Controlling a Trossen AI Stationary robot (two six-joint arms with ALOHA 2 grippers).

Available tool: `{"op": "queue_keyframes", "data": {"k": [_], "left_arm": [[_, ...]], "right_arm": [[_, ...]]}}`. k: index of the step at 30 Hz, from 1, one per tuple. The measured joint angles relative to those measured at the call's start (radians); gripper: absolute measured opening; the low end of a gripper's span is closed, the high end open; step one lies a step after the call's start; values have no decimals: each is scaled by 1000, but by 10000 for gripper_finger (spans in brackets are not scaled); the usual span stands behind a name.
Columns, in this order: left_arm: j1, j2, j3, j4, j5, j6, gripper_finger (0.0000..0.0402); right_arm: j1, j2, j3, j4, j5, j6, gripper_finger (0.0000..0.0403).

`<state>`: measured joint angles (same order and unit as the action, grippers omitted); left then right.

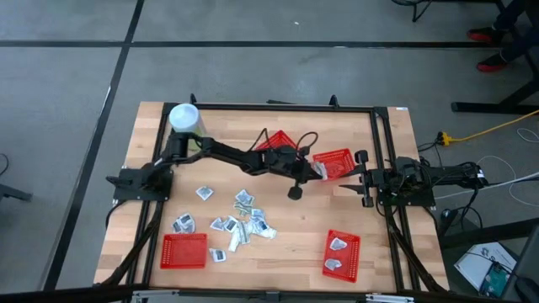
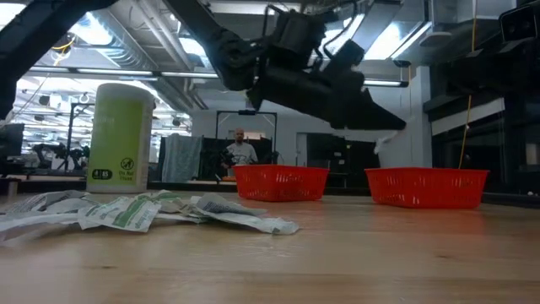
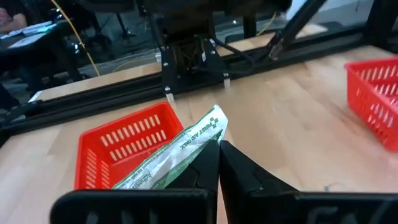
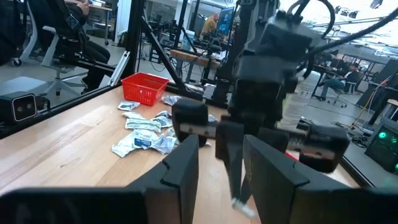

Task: Pick & Place First Aid Supplies
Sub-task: Put the green bandage into the red container, then adjust the red container

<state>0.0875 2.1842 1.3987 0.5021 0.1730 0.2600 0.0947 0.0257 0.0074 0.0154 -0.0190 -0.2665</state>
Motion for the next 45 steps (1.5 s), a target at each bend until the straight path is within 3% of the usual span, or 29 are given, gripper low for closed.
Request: {"op": "queue_keyframes", "data": {"k": [9,21,31,36,45], "left_arm": [[0,93,101,-4,-10,74,2],[29,94,105,-6,-44,99,5],[59,93,105,-15,-45,29,98],[59,93,105,-64,-140,35,117],[44,92,182,-297,-223,114,98]], "right_arm": [[0,0,0,0,0,0,126],[0,0,0,0,0,0,126],[0,0,0,0,0,0,126],[0,0,0,0,0,0,126],[0,0,0,0,0,0,126]]}}
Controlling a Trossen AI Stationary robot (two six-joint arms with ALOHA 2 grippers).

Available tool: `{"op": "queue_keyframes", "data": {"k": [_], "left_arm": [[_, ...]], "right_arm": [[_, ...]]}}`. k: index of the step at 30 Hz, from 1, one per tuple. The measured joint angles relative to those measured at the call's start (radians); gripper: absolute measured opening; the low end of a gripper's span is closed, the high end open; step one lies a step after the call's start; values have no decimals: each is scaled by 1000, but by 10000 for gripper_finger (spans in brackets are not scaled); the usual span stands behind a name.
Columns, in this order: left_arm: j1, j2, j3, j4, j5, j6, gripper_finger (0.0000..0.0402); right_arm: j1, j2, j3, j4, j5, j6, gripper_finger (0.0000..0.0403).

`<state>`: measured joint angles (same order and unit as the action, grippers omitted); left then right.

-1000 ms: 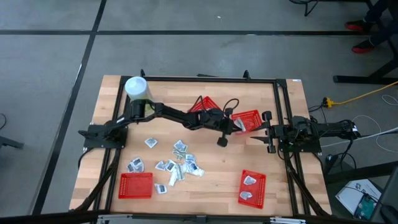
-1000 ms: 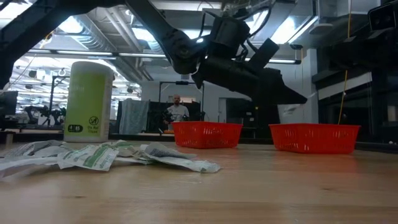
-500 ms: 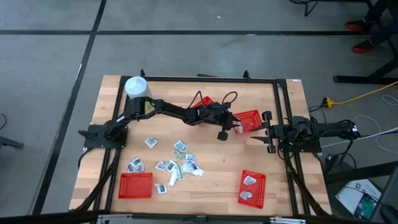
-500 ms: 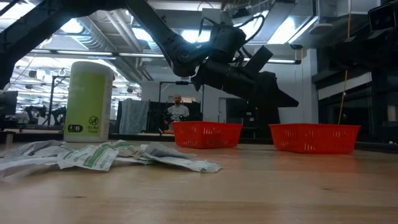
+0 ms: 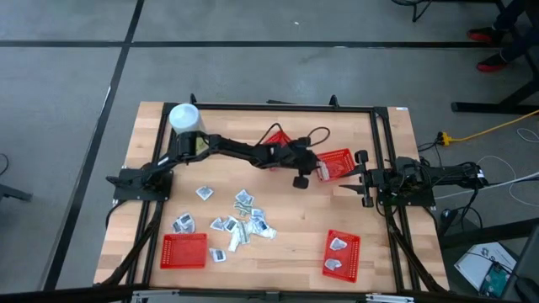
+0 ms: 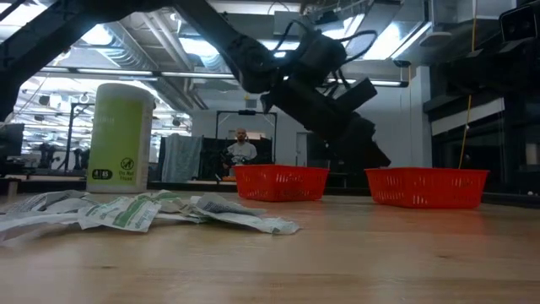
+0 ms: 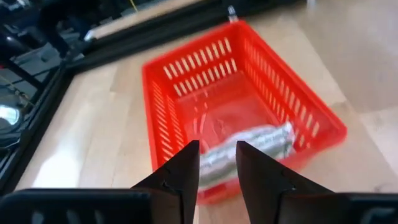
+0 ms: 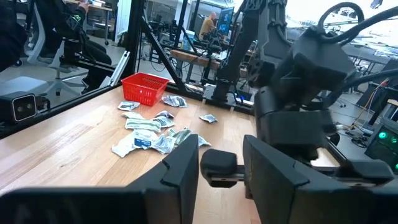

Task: Pick & Place First Aid Supplies
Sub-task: Adjust the red container

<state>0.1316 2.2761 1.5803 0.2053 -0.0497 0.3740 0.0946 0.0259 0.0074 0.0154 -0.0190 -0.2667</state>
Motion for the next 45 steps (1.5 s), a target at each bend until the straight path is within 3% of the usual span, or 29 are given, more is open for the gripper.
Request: {"op": "queue_keyframes", "data": {"k": [10,14,17,21,35,45], "left_arm": [[-42,-5,92,-177,-54,91,90],[-47,-5,102,-150,-60,111,90],[-43,-5,108,-124,-58,109,90],[-29,-1,171,-250,-17,65,90],[-25,42,328,-443,-6,39,90],[-26,53,329,-431,-1,28,90]], "right_arm": [[0,0,0,0,0,0,126],[0,0,0,0,0,0,126],[0,0,0,0,0,0,126],[0,0,0,0,0,0,126],[0,0,0,0,0,0,126],[0,0,0,0,0,0,126]]}}
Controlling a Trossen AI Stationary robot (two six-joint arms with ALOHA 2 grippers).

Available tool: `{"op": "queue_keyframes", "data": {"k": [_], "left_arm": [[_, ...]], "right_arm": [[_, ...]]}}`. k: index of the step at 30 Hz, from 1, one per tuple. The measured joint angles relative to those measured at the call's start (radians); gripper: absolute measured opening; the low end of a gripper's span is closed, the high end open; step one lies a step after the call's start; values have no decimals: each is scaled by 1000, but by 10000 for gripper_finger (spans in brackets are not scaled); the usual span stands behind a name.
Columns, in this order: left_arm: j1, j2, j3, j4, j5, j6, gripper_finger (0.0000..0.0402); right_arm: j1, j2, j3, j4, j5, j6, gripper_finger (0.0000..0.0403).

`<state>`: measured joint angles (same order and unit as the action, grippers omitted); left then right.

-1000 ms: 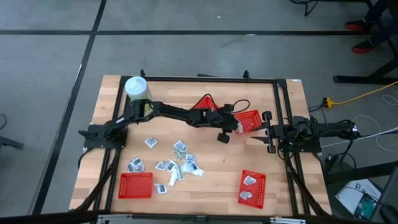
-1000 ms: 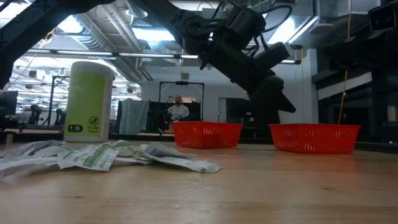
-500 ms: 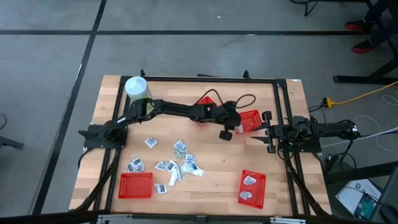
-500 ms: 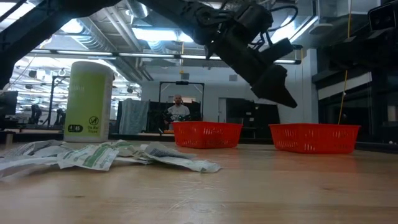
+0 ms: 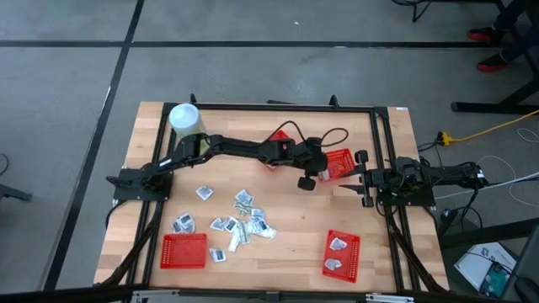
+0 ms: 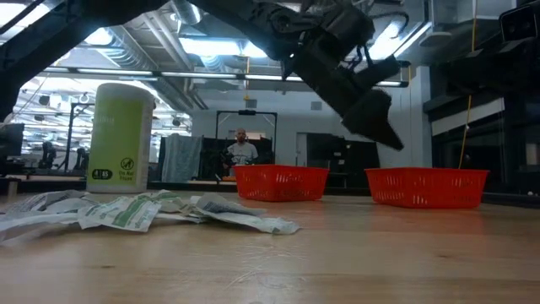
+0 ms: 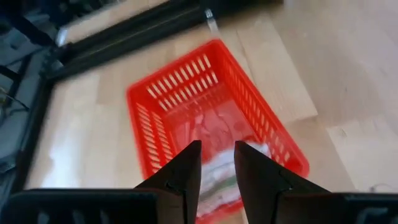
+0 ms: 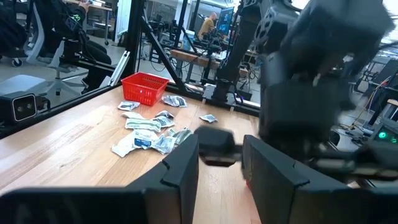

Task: Pick & Place First Aid Supplies
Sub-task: Adjust the red container

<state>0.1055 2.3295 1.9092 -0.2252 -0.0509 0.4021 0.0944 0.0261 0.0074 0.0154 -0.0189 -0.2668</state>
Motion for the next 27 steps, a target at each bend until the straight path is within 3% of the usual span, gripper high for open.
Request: {"op": "queue_keyframes", "data": {"k": [17,27], "left_arm": [[5,52,-2,-59,-32,-23,90],[-6,50,-2,-227,-35,-22,87]], "right_arm": [[0,0,0,0,0,0,126],[0,0,0,0,0,0,126]]}}
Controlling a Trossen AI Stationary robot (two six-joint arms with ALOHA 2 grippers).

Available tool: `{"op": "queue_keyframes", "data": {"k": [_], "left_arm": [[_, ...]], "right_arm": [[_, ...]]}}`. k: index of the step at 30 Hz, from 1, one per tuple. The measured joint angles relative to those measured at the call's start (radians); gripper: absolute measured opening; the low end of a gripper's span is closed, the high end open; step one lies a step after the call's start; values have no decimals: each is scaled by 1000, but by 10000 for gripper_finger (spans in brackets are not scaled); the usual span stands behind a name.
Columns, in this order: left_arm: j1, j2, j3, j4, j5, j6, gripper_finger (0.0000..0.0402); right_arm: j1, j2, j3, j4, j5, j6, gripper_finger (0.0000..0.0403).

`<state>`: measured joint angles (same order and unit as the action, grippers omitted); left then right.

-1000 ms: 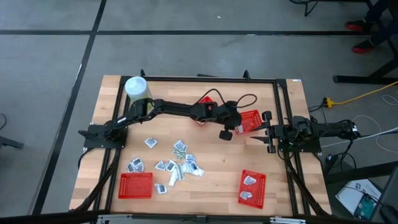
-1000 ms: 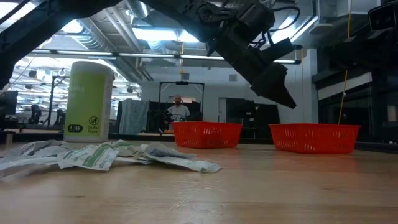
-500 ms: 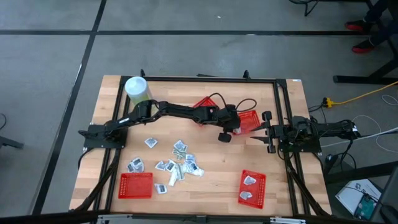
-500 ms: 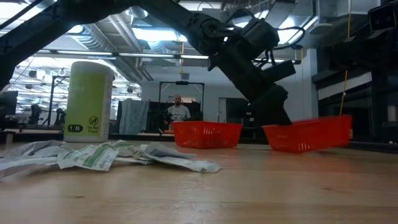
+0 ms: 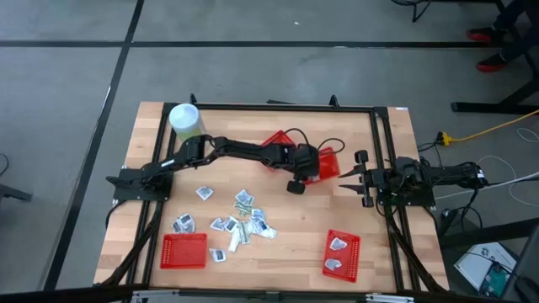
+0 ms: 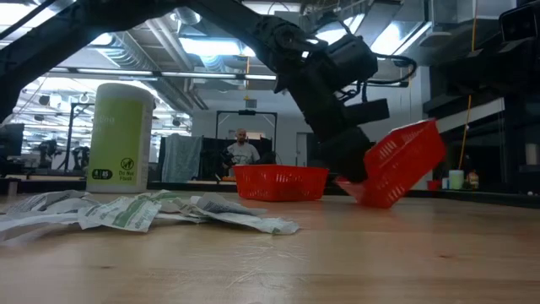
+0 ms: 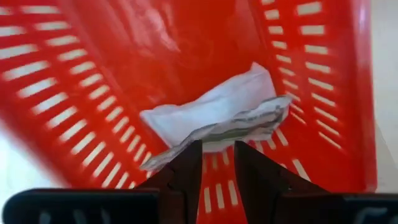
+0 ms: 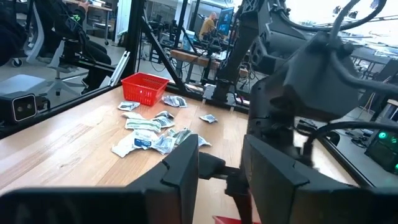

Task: Pick & Place First Aid Supplies
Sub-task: Adjust the red container

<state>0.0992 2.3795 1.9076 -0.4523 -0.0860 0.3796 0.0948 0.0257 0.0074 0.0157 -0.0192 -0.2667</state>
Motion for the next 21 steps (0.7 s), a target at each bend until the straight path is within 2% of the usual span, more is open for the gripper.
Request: {"op": "queue_keyframes", "data": {"k": [9,21], "left_arm": [[-51,-33,-1,-67,1,27,86],[-156,-43,-1,-242,14,41,78]], "right_arm": [[0,0,0,0,0,0,126],[0,0,0,0,0,0,126]]}}
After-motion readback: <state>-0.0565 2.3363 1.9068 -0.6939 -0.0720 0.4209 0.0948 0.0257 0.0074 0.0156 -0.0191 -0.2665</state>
